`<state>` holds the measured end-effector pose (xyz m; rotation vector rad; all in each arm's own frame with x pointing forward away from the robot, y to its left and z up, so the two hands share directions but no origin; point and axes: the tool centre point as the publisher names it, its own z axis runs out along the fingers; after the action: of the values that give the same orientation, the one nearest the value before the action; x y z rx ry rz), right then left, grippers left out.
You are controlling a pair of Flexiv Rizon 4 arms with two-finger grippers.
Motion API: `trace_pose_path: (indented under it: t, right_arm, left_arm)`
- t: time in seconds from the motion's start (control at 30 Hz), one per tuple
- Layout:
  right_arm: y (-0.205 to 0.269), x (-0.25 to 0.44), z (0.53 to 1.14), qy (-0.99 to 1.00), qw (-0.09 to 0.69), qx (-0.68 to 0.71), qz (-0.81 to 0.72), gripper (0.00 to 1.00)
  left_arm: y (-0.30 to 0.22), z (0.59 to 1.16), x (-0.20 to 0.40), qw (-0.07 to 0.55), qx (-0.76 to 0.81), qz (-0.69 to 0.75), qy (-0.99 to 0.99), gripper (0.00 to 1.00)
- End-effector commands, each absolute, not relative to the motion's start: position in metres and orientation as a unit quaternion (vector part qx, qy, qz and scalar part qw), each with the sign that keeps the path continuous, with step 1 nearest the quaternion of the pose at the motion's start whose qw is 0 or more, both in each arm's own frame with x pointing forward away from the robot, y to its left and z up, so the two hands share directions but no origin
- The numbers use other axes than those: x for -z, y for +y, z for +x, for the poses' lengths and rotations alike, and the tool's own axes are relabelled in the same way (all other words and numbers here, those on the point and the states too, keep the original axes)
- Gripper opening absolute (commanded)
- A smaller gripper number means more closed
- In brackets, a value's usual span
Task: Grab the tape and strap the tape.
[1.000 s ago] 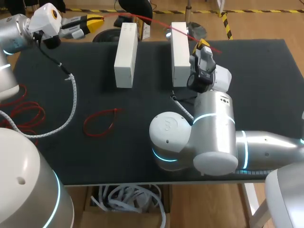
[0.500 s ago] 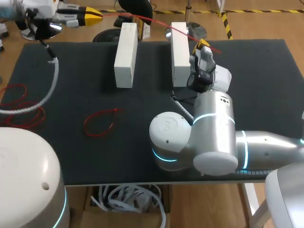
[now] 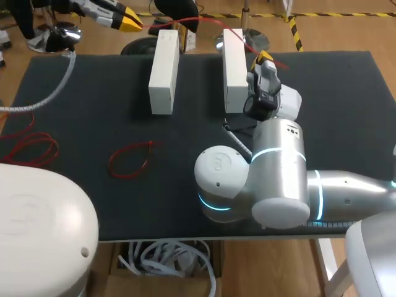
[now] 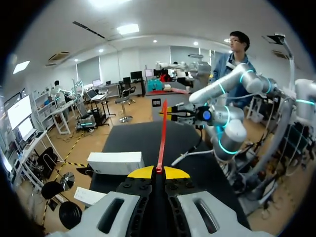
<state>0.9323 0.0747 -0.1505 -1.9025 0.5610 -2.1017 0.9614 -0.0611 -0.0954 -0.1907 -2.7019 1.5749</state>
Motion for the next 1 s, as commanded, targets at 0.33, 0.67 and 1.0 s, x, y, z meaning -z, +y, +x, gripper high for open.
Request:
trace_pose_path:
  t: [0.33, 0.67, 1.0]
  right_arm:
    - [0.075, 0.149, 0.932, 0.194, 0.123, 0.72, -0.655, 0.0]
    - [0.075, 0.149, 0.932, 0.194, 0.123, 0.72, -0.655, 0.0]
    - [0.075, 0.149, 0.932, 0.194, 0.123, 0.72, -0.655, 0.0]
  left_arm:
    - [-0.062, 0.965, 0.089, 0.007, -0.439, -0.063, -0.896, 0.0]
    - [-0.067, 0.964, 0.086, 0.005, -0.389, -0.076, -0.918, 0.0]
    - [-0.077, 0.963, 0.066, 0.015, -0.224, -0.127, -0.966, 0.0]
